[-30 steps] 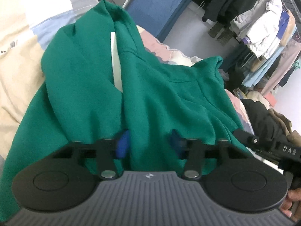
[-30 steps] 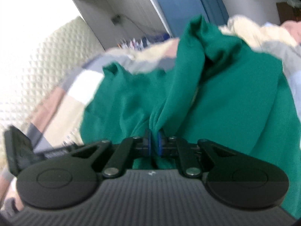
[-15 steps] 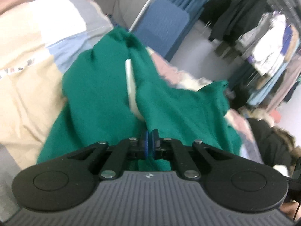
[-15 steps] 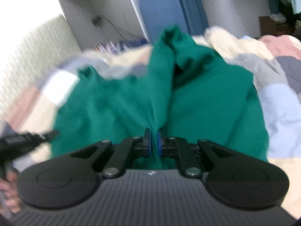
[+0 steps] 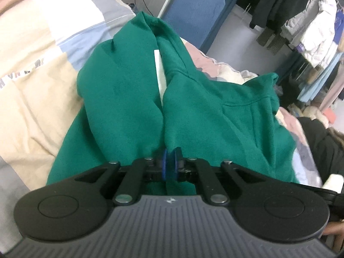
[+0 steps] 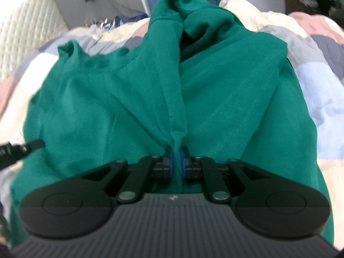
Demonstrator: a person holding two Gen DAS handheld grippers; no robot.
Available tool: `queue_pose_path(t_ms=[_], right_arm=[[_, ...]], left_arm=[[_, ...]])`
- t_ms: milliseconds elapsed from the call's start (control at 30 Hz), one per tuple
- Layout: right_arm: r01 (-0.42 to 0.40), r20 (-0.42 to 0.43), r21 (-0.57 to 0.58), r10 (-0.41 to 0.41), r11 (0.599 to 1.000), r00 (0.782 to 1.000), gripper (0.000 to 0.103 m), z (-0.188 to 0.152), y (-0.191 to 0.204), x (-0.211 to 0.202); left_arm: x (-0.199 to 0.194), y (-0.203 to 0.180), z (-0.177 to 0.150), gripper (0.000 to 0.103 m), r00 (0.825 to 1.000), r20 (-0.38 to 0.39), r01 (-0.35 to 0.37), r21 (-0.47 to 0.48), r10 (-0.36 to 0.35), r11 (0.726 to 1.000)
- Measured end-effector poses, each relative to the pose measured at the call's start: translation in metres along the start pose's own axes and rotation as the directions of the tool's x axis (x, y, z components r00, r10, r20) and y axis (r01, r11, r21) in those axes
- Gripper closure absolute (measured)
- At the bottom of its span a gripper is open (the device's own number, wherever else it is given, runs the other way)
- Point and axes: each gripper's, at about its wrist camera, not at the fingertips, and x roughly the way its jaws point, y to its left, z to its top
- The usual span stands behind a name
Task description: Fold large clothes
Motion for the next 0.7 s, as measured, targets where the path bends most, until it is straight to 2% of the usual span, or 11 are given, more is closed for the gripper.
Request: queue_pose_path(t_ms=[33, 67, 100, 133, 267, 433, 567, 700], right_arm=[[-0.003, -0.001, 0.018, 0.003, 1.0, 1.0, 0.082, 0.0, -0.001, -0.004], [-0.013, -0.001, 0.037, 0.013, 0.999, 1.0, 0.066, 0.001, -0.002, -0.007], [-0.038, 0.004, 0.057, 0.038, 0.998, 0.999, 0.052, 0.0, -0.003, -0.012], [-0.051, 0.016, 0.061, 0.05, 0.997, 0.999, 0.05, 0.0, -0.003, -0.017], [-0.053, 0.07, 0.037, 0.051, 0.998, 0.996, 0.05, -0.001, 0.005, -0.041], [-0.116, 0.148, -0.03, 0.119, 0.993, 0.982, 0.05, -0.002, 0.021, -0.071], [-0.185, 0.093, -0.079, 0.192, 0.98, 0.977, 0.05, -0.011, 0.036, -0.072], [-0.177, -0.003, -0.128, 0.178, 0.976, 0.984, 0.05, -0.024, 0.043, -0.052]], left_arm=[[-0.003, 0.001, -0.001, 0.076, 1.0, -0.004, 0.022, -0.024, -0.022, 0.999], [-0.005, 0.002, -0.001, 0.067, 0.999, 0.001, 0.042, -0.045, -0.042, 0.998], [-0.009, 0.003, -0.001, 0.05, 0.998, 0.013, 0.058, -0.061, -0.058, 0.996], [-0.013, 0.002, -0.001, 0.047, 0.998, 0.028, 0.063, -0.061, -0.061, 0.996], [-0.033, -0.016, -0.004, 0.047, 0.994, 0.092, 0.064, 0.021, -0.066, 0.998], [-0.056, -0.039, -0.015, 0.047, 0.981, 0.135, 0.12, 0.121, -0.136, 0.985], [-0.051, -0.046, -0.02, 0.047, 0.984, 0.07, 0.152, 0.152, -0.164, 0.977], [-0.034, -0.045, -0.025, 0.047, 0.989, -0.003, 0.147, 0.152, -0.149, 0.977]])
